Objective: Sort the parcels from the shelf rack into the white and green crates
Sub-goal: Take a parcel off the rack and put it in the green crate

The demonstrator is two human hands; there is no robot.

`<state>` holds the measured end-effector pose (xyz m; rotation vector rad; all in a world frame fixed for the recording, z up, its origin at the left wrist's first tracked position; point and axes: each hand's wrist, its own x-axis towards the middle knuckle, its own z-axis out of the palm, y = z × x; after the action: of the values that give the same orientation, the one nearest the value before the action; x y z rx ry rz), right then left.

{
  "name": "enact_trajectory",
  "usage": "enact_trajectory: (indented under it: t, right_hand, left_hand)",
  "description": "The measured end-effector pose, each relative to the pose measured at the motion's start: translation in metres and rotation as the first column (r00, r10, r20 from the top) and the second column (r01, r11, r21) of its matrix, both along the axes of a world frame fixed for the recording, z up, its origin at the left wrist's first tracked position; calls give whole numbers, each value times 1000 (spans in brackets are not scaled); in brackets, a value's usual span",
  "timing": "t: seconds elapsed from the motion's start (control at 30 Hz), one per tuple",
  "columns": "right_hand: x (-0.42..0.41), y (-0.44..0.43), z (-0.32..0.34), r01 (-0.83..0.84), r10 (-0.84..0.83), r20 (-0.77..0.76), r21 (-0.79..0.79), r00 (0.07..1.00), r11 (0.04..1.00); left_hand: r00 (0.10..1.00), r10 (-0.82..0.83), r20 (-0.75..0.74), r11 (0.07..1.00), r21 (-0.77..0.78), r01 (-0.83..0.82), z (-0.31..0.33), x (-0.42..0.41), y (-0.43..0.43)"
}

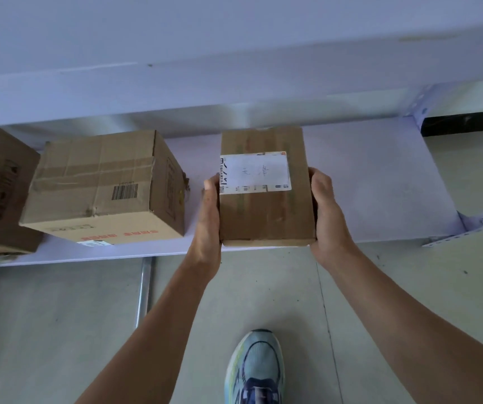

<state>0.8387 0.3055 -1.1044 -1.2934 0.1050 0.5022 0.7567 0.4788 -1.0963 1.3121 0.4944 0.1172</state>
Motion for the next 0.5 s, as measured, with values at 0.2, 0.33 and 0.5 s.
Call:
enact_trajectory:
  t: [0.2, 0.33, 0.5]
  right_hand:
    - [-6, 0, 0, -28, 27, 143, 10, 989, 1000]
    - [-4, 1, 1, -46, 51, 116, -46, 992, 998]
    - [-6, -2, 11, -68, 74, 90, -64, 993, 996]
  left_hand:
    - [998, -59, 31, 997, 41, 58, 9, -2, -7]
    - [996, -65, 61, 998, 17, 64, 8, -2, -9]
    - [997, -69, 40, 998, -6, 69, 20, -4, -10]
